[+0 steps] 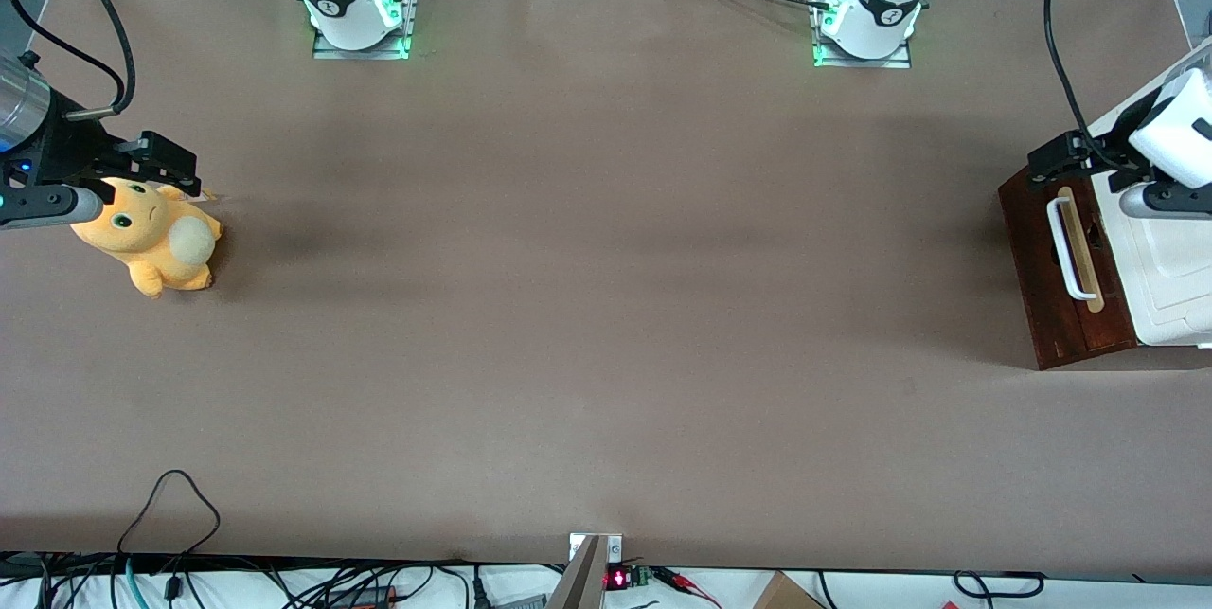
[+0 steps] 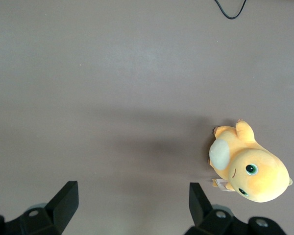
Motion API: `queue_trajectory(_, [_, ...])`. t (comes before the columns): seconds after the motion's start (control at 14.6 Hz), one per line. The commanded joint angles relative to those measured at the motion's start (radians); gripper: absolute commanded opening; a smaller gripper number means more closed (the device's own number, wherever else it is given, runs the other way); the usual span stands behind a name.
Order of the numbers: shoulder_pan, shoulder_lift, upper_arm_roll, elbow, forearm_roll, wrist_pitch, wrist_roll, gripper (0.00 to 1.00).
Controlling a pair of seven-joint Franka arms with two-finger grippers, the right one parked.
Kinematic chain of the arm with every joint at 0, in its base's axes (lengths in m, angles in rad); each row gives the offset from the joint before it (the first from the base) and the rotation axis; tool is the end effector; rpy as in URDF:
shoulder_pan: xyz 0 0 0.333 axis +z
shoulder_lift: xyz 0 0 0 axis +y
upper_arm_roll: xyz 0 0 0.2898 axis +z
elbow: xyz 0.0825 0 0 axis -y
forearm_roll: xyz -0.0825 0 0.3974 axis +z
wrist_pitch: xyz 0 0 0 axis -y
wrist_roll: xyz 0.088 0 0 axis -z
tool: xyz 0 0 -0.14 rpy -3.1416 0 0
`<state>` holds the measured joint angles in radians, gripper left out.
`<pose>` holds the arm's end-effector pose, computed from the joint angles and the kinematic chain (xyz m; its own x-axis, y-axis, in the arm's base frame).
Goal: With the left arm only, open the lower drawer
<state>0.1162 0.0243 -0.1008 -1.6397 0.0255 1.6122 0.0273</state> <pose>0.5734 0.0128 0.5216 0.9985 -0.0131 -0.0523 -0.0142 -0.9997 -0.0215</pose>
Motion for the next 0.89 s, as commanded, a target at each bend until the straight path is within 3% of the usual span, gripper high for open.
queue_trajectory(0.0, [-0.012, -0.024, 0.015, -0.009, -0.012, -0.033, 0.022, 1.0])
queue_trajectory(0.82, [-0.003, -0.009, 0.013, -0.037, -0.027, -0.028, 0.061, 1.0])
